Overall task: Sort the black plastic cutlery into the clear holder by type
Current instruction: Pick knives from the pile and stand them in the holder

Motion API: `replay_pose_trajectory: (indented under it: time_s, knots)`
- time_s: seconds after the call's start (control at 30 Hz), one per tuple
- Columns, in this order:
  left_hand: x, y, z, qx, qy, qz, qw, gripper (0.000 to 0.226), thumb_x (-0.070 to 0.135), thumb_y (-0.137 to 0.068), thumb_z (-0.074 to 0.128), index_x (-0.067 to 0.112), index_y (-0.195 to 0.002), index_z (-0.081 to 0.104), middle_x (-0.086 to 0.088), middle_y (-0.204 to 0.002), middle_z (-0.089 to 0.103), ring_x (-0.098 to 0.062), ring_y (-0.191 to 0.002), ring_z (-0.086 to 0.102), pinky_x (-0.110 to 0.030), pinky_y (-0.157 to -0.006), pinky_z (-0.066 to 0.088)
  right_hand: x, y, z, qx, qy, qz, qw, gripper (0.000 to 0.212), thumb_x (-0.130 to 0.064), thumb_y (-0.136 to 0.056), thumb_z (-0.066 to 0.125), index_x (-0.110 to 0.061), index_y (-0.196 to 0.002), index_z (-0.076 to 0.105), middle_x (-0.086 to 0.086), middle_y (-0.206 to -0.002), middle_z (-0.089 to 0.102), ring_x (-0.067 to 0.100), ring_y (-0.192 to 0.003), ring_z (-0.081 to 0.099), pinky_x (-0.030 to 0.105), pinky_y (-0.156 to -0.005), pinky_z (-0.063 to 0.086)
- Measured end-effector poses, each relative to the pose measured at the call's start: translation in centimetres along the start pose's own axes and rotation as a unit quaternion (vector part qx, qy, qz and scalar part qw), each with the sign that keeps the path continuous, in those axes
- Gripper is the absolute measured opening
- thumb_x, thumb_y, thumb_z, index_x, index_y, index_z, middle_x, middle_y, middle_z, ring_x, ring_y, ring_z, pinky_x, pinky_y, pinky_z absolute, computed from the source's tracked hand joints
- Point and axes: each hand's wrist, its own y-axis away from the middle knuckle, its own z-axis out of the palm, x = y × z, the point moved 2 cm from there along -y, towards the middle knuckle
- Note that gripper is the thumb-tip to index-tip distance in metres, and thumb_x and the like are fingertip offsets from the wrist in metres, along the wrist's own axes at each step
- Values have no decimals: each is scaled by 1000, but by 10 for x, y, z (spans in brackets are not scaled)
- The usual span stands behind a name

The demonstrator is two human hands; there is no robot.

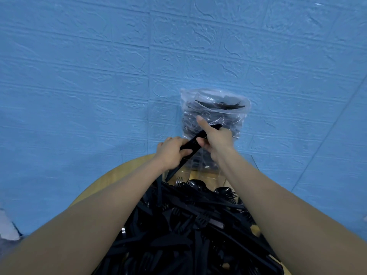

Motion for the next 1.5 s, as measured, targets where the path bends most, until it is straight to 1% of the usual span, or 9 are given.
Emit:
replay_pose_trajectory:
  time_s: [0.17,0.4,0.47,0.63,0.77,1.07,1.2,1.37,1.5]
  knots:
    - [-3,-2,0,-10,16,-7,1000,26,33,-95,51,20,-115,61,-5,-106,61,-28,-111,48,-38,-91,34,-1,-2,-7,-103,14,-32,994,19,-10,-81,73,-6,-74,56,7,-74,60,15,-63,61,18,-55,56]
    - [-19,12,-6,48,84,-46,994,47,36,-89,60,16,-131,49,-7,-133,37,-23,-125,35,-34,-106,31,4,-10,-1,38,206,-133,969,26,-18,-82,66,-10,-60,54,0,-41,58,14,-51,61,23,-52,48]
    - [-25,19,-6,47,131,-68,988,50,30,-89,62,11,-132,46,-10,-133,36,-21,-118,44,-29,-103,35,4,-9,4,75,234,-143,959,23,-19,-80,65,-7,-62,55,7,-53,63,13,-50,60,19,-44,41]
    - [-30,25,-4,47,138,-55,988,36,23,-87,66,6,-118,59,-9,-120,45,-18,-106,56,-18,-85,41,14,-3,16,137,354,-151,913,25,-33,-79,66,-13,-70,53,8,-101,58,30,-80,61,32,-63,43]
    - [-28,30,-2,92,137,-58,985,32,26,-83,71,6,-107,64,-1,-104,48,-16,-97,60,-16,-78,39,30,1,18,123,407,-155,892,26,-38,-82,65,-14,-92,62,6,-115,47,30,-100,56,34,-68,42]
    - [-24,36,2,131,129,-58,981,32,29,-83,70,8,-106,65,-3,-106,51,-15,-91,60,-22,-82,43,28,4,-13,8,326,-166,931,54,-45,-81,69,-13,-118,46,3,-118,38,18,-93,46,30,-77,40]
    - [-23,37,3,134,127,-62,981,29,29,-83,70,9,-104,65,-2,-104,51,-11,-87,57,-18,-78,39,33,4,-25,0,330,-154,931,32,-28,-85,70,-4,-100,54,3,-80,56,22,-78,60,43,-78,54]
    - [-18,39,3,135,119,-71,981,31,29,-84,70,8,-105,65,-6,-107,53,-17,-94,60,-22,-82,43,33,8,-12,2,254,-117,960,19,-11,-87,66,-11,-77,50,11,-76,65,14,-59,66,19,-49,48]
    - [-17,44,0,102,112,-67,986,37,27,-86,67,8,-117,60,-8,-118,53,-17,-101,58,-21,-84,42,37,13,-15,-2,247,-114,962,27,-10,-84,68,-14,-68,48,5,-69,64,27,-79,70,40,-75,56]
